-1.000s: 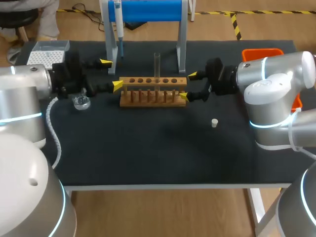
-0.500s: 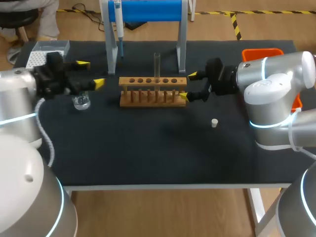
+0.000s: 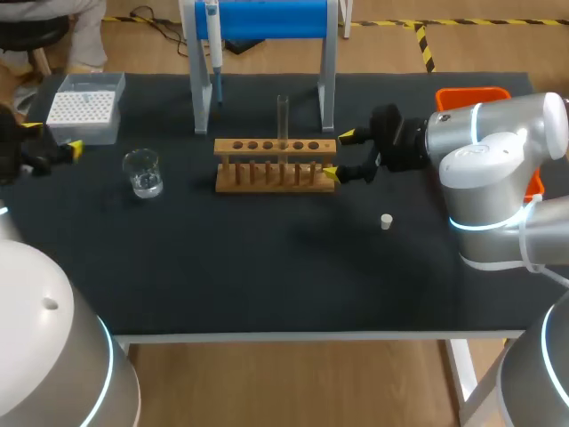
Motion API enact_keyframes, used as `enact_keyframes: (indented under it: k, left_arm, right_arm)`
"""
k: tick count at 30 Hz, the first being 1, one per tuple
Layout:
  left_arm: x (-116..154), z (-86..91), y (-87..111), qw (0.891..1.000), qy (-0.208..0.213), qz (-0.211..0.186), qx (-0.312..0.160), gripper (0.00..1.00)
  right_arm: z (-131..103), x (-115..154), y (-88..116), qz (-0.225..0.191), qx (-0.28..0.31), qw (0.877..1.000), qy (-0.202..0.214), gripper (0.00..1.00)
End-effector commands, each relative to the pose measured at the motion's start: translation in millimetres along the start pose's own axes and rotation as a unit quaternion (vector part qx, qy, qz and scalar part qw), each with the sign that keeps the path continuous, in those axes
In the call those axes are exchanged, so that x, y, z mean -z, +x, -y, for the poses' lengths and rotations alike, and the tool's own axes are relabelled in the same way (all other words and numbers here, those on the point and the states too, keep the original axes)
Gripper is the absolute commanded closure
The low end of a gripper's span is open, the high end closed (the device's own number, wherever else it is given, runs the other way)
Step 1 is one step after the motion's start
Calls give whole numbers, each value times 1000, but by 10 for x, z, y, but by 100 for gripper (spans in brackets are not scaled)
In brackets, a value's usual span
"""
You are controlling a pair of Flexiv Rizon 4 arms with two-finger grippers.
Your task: Invert the test tube, pick up the pipette, mount the tip to pipette, aspirate from beaker and dispense into the tube, eject the tip, return the pipette, and cap with the stopper.
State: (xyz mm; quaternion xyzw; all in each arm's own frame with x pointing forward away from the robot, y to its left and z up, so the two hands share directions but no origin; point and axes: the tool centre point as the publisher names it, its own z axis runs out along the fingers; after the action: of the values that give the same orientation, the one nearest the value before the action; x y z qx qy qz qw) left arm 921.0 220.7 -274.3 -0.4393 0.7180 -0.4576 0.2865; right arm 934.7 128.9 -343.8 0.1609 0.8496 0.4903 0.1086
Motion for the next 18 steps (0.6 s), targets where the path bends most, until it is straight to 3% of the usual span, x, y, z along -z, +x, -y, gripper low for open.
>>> enact_keyframes:
  k: [1, 18]
  left_arm:
    - [45, 26, -6, 991, -23, 129, 33, 0]
    - [45, 26, -6, 991, -23, 129, 33, 0]
  right_arm:
    - [6, 2, -2, 0, 0, 1000, -1, 0]
    - [6, 2, -2, 0, 0, 1000, -1, 0]
